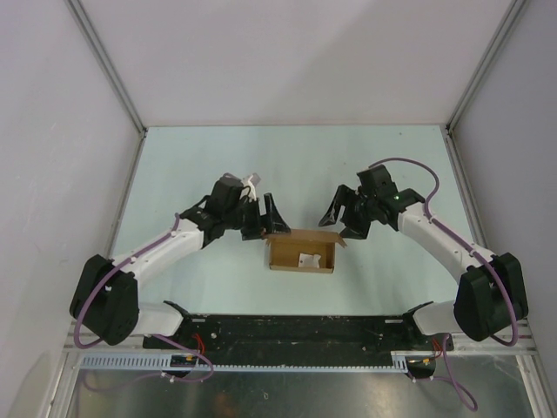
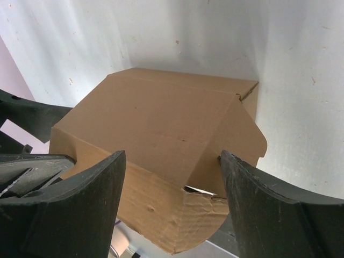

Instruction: Fold the paper box

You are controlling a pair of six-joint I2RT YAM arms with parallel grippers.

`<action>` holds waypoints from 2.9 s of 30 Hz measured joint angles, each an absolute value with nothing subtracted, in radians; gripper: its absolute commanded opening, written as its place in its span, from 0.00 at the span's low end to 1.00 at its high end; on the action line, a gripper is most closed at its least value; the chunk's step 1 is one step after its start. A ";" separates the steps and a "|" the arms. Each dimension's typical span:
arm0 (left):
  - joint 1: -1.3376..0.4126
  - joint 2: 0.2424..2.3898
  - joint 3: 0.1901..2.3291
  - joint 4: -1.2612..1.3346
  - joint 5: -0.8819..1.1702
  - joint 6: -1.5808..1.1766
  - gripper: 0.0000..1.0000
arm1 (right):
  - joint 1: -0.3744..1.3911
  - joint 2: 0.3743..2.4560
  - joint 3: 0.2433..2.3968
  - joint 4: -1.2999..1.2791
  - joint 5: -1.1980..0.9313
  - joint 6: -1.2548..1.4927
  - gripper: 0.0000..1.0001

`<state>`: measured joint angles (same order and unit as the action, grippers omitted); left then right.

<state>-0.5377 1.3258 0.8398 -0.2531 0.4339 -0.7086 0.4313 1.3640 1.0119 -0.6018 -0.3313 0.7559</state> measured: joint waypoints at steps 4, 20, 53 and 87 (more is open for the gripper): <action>-0.555 1.327 0.841 -0.253 0.434 -0.711 0.88 | 0.444 1.365 1.012 -0.595 -0.343 0.760 0.76; -0.564 1.335 0.855 -0.253 0.422 -0.753 0.90 | 0.432 1.367 1.012 -0.584 -0.354 0.781 0.76; -0.564 1.282 0.743 -0.220 0.418 -0.786 0.91 | 0.490 1.316 0.909 -0.491 -0.305 0.868 0.75; -0.565 1.159 0.545 -0.196 0.343 -0.778 0.91 | 0.615 1.262 0.827 -0.553 -0.078 0.851 0.75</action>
